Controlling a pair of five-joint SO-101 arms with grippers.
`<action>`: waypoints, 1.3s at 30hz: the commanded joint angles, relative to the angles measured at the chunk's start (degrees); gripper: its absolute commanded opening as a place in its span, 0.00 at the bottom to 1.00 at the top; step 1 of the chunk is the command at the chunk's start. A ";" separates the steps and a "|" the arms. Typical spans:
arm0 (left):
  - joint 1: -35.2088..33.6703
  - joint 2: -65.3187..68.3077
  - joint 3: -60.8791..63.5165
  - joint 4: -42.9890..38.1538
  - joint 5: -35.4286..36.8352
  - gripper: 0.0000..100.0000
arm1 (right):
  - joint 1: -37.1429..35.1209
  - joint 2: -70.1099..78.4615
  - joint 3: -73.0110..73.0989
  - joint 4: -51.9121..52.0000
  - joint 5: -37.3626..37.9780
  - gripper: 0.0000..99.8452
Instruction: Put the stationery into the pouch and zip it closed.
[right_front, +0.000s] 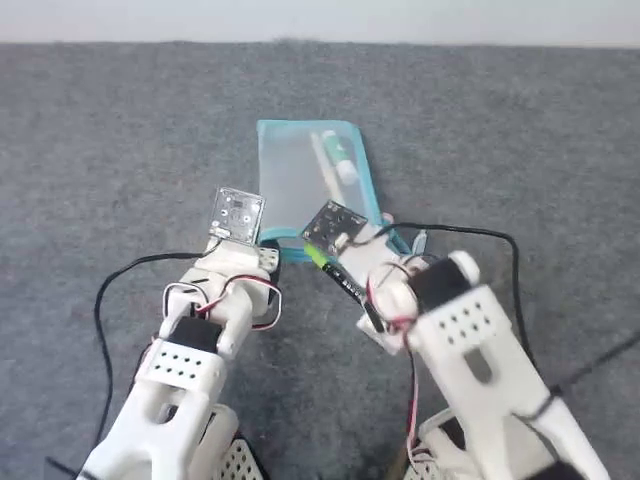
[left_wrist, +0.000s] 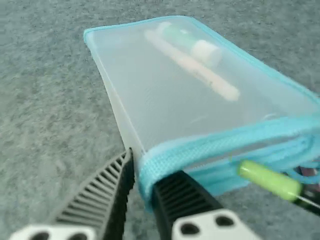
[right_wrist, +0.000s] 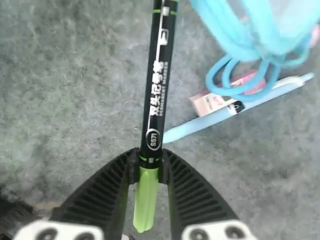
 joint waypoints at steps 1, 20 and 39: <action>1.05 -0.53 -1.10 -1.32 -0.79 0.01 | 3.21 5.14 -6.42 -1.89 -1.58 0.01; 6.51 -0.53 0.48 -1.14 -3.60 0.01 | 4.53 39.52 -44.75 5.41 -13.19 0.01; 7.47 -0.53 0.48 -1.32 -3.69 0.01 | 4.26 38.02 -57.49 13.05 -9.41 0.14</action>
